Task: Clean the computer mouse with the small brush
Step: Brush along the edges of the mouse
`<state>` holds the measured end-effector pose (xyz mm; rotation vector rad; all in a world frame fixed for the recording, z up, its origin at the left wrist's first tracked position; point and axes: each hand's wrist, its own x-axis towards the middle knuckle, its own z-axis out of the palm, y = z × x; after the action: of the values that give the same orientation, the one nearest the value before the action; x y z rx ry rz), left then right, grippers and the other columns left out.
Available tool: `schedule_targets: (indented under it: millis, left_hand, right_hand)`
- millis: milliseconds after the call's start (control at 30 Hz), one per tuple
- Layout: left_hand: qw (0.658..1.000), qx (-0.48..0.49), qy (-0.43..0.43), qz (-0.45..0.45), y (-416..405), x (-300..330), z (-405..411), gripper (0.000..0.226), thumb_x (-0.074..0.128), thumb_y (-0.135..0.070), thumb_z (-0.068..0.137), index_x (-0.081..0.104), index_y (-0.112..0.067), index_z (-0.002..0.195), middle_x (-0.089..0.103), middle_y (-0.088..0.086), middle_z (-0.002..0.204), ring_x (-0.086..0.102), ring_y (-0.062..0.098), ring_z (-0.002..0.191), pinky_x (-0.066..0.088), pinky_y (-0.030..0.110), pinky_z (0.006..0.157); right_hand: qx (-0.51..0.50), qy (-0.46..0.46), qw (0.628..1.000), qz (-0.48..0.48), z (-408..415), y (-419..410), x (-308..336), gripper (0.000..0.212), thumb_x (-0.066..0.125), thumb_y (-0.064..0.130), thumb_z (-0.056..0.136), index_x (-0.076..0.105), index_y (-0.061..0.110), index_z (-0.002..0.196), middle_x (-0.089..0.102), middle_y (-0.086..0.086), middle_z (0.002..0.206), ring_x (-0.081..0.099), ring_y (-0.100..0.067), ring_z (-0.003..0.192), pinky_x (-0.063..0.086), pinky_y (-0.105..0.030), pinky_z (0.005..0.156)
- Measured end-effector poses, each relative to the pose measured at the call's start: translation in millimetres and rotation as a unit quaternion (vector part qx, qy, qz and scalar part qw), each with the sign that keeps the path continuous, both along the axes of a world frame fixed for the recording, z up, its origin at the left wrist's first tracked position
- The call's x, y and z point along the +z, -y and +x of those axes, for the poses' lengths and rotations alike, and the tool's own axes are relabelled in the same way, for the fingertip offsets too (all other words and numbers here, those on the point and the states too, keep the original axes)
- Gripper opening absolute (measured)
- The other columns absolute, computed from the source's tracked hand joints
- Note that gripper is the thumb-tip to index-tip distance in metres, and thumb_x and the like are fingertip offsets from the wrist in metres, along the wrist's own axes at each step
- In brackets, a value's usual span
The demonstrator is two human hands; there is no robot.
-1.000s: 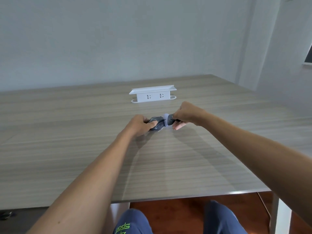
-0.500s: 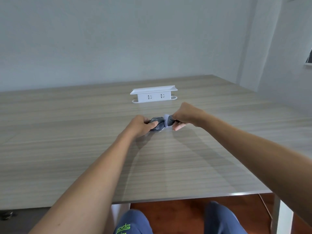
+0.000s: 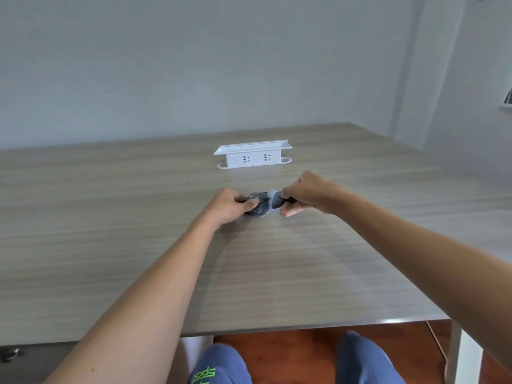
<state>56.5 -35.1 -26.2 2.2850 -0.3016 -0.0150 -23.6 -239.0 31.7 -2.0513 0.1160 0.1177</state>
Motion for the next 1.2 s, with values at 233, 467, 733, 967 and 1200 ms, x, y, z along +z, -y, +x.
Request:
schedule_targets:
  millis: [233,467,733,967,1200]
  left_hand:
    - [1.0,-0.002,-0.01,-0.009,-4,-6,9,0.051,0.069,-0.052,0.085,0.075,-0.003,0.098,0.07,0.013,0.081,0.054,0.018,0.073,0.038,0.03,0.069]
    - [1.0,0.0,-0.005,-0.009,-1,-6,7,0.048,0.068,-0.047,0.09,0.075,0.0,0.098,0.06,0.005,0.075,0.049,0.019,0.069,0.034,0.03,0.066]
    - [1.0,0.005,-0.004,-0.002,-3,-8,9,0.054,0.068,-0.053,0.084,0.074,-0.001,0.096,0.061,0.007,0.074,0.048,0.018,0.07,0.034,0.032,0.068]
    - [1.0,0.006,-0.007,-0.019,-1,-7,7,0.041,0.07,-0.047,0.089,0.079,-0.008,0.096,0.076,0.012,0.085,0.055,0.019,0.073,0.038,0.03,0.069]
    - [1.0,0.006,-0.001,-0.013,-2,-9,9,0.042,0.068,-0.049,0.089,0.079,-0.009,0.095,0.075,0.014,0.088,0.056,0.019,0.076,0.039,0.031,0.07]
  right_hand:
    - [-0.002,-0.043,0.996,0.082,3,-6,2,0.013,0.06,-0.002,0.089,0.064,-0.009,0.099,0.078,-0.023,0.089,0.078,-0.032,0.088,0.06,-0.035,0.092]
    - [-0.055,-0.017,0.998,0.007,8,-6,0,0.034,0.06,0.003,0.078,0.075,-0.007,0.108,0.08,-0.016,0.084,0.079,-0.025,0.086,0.054,-0.033,0.1]
    - [0.006,-0.057,0.993,0.102,2,-6,8,0.011,0.059,-0.006,0.091,0.062,-0.011,0.1,0.077,-0.02,0.089,0.077,-0.028,0.08,0.064,-0.029,0.077]
    - [-0.04,-0.017,0.999,-0.021,10,-2,2,0.005,0.068,0.002,0.078,0.072,0.004,0.081,0.079,-0.019,0.087,0.075,-0.021,0.073,0.053,-0.022,0.072]
    - [0.003,-0.051,0.996,0.079,1,-6,10,0.012,0.06,-0.003,0.089,0.064,-0.008,0.099,0.079,-0.019,0.086,0.079,-0.027,0.085,0.063,-0.024,0.074]
